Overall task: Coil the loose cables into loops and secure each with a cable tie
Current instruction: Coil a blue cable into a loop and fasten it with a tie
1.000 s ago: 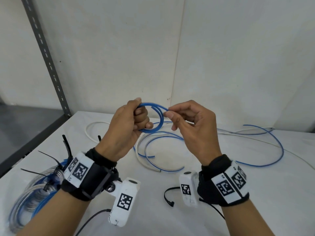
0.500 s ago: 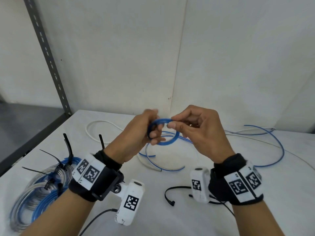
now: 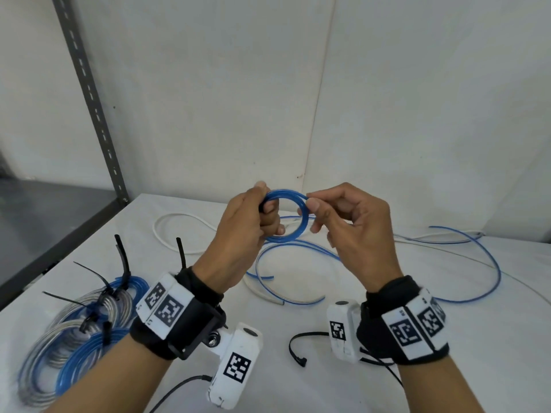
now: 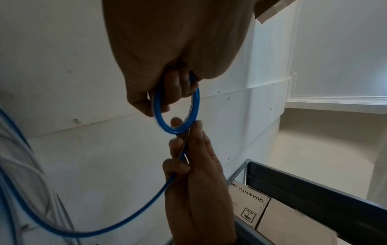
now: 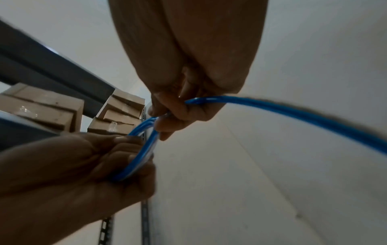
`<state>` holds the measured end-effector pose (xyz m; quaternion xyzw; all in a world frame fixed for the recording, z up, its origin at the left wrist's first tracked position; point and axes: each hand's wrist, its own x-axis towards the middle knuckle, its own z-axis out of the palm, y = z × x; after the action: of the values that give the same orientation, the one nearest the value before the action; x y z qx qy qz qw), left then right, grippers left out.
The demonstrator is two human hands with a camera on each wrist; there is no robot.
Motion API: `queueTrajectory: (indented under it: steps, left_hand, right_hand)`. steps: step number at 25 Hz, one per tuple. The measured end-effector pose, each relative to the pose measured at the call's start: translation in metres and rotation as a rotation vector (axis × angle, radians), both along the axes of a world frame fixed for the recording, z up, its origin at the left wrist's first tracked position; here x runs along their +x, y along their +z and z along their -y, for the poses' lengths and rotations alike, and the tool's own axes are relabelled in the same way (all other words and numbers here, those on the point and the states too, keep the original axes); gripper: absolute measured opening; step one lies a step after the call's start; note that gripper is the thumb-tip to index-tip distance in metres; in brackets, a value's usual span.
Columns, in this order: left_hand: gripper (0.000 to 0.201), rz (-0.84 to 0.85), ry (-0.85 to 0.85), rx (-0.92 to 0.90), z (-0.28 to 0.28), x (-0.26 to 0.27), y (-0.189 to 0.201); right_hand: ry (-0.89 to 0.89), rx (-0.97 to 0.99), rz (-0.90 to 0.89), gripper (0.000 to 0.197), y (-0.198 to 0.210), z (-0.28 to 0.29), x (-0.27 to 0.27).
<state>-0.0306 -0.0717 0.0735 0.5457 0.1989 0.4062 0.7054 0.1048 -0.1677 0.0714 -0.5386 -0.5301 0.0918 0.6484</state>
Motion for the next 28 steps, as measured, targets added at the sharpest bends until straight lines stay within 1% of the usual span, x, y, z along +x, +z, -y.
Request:
queueTrajectory:
  steps: [1,3,4,5,7,8,10,11,12,14,16,18,20,24,25,27,28]
  left_hand:
    - [0.047,0.053,0.008,-0.039,0.001,0.001,0.0]
    - [0.048,0.143,0.01,-0.123,0.002,0.002,0.0]
    - [0.048,0.158,-0.009,-0.149,0.001,0.001,0.001]
    - [0.048,0.135,-0.039,-0.15,0.0,-0.001,0.002]
    - [0.048,-0.005,-0.105,-0.092,-0.002,-0.005,0.004]
    - [0.048,-0.088,-0.133,-0.048,-0.003,-0.006,0.004]
    - [0.049,-0.259,-0.147,0.096,-0.001,-0.007,0.001]
    - [0.049,-0.302,-0.14,0.164,0.001,-0.006,-0.001]
    - [0.048,-0.292,-0.128,0.197,0.002,-0.004,-0.002]
    - [0.045,-0.184,-0.08,0.156,0.0,-0.004,-0.001]
    - [0.044,-0.024,-0.031,0.055,-0.005,-0.005,0.005]
    - [0.045,0.112,-0.009,-0.046,-0.007,-0.007,0.01]
    - [0.047,0.204,0.001,-0.116,-0.007,-0.006,0.013]
    - [0.048,0.313,-0.016,-0.207,-0.003,-0.005,0.01]
    - [0.049,0.331,-0.023,-0.226,-0.002,-0.005,0.008]
    - [0.048,0.325,-0.042,-0.233,-0.001,-0.004,0.004]
    - [0.046,0.279,-0.052,-0.209,-0.001,-0.004,0.004]
  right_hand:
    - [0.034,0.015,-0.041,0.002,-0.001,-0.002,-0.005]
    - [0.086,0.031,-0.114,0.007,-0.004,-0.006,-0.013]
    - [0.092,0.037,-0.126,0.009,-0.004,-0.007,-0.015]
    - [0.092,0.044,-0.12,0.01,-0.005,-0.006,-0.014]
    - [0.101,0.024,-0.056,0.011,-0.002,-0.002,-0.005]
    - [0.11,-0.014,0.006,0.011,0.0,0.001,0.001]
    - [0.131,-0.102,0.156,0.011,0.004,0.006,0.007]
    - [0.135,-0.127,0.214,0.012,0.004,0.006,0.008]
    - [0.122,-0.135,0.249,0.013,0.004,0.006,0.008]
    - [0.039,-0.096,0.235,0.013,0.004,0.006,0.011]
    - [-0.032,0.001,0.154,0.013,0.006,0.007,0.016]
    - [-0.062,0.067,0.113,0.012,0.004,0.005,0.011]
    - [-0.054,0.087,0.078,0.009,-0.001,-0.002,-0.004]
    - [0.029,0.101,-0.116,0.002,-0.013,-0.015,-0.024]
    - [0.033,0.098,-0.148,0.005,-0.014,-0.015,-0.026]
    - [0.034,0.096,-0.195,0.011,-0.014,-0.015,-0.026]
    - [0.03,0.099,-0.195,0.011,-0.012,-0.013,-0.023]
